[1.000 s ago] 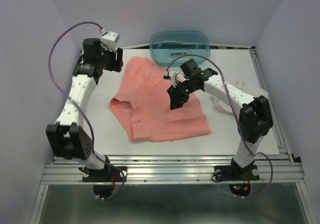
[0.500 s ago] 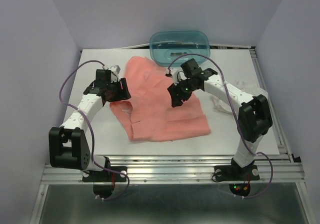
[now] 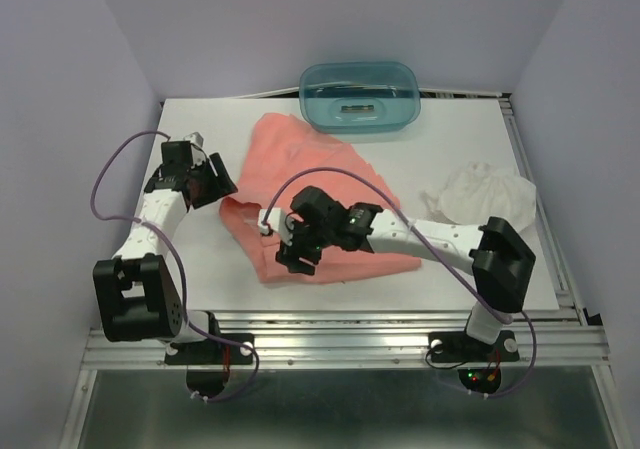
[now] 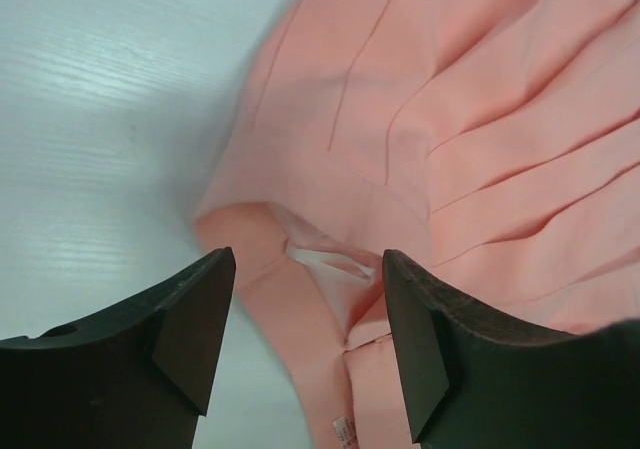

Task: Fold and stack the skirts
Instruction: Flatten the skirt out

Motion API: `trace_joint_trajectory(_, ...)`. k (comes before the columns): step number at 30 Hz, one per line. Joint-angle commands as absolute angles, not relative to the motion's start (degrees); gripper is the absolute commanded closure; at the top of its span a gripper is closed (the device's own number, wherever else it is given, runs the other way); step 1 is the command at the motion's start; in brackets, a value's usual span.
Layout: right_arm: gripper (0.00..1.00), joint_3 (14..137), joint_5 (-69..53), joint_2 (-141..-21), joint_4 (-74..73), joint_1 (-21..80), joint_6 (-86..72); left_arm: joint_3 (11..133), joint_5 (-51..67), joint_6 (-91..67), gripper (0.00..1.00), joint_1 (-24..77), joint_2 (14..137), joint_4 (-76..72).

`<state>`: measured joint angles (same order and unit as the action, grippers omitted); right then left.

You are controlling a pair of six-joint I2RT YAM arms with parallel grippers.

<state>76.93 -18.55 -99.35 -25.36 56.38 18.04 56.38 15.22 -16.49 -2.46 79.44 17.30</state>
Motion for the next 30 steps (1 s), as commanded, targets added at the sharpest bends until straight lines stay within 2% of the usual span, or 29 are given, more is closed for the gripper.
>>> trace_joint_trajectory(1, 0.32, 76.21, -10.03, -101.6, -15.83, 62.92, 23.36, 58.71, 15.92, -12.32, 0.27, -3.96, 78.22, 22.4)
trace_joint_trajectory(5, 0.31, 72.16, -4.67, -102.22, -8.8, 67.84, 25.14, 62.57, 14.06, -3.36, 0.23, -3.95, 78.48, 25.66)
trace_joint_trajectory(8, 0.31, 70.06, -0.28, -103.44, -2.92, 68.64, 25.22, 65.91, 18.97, 13.49, 0.18, -3.78, 79.63, 28.03)
trace_joint_trajectory(11, 0.31, 66.89, 3.42, -103.97, 4.12, 69.17, 27.15, 69.33, 17.85, 27.13, 0.15, -3.95, 81.72, 28.47)
trace_joint_trajectory(16, 0.3, 65.92, 0.53, -104.76, 4.66, 69.17, 28.21, 83.64, 19.86, 39.89, 0.17, -3.95, 91.13, 39.98)
trace_joint_trajectory(20, 0.3, 66.35, -3.85, -105.12, 4.05, 69.17, 27.6, 87.18, 21.78, 46.82, 0.17, -3.69, 95.44, 45.42)
trace_joint_trajectory(30, 0.31, 67.94, -11.6, -105.64, 1.05, 69.17, 26.19, 78.94, 27.85, 70.8, 0.19, -5.54, 90.54, 44.66)
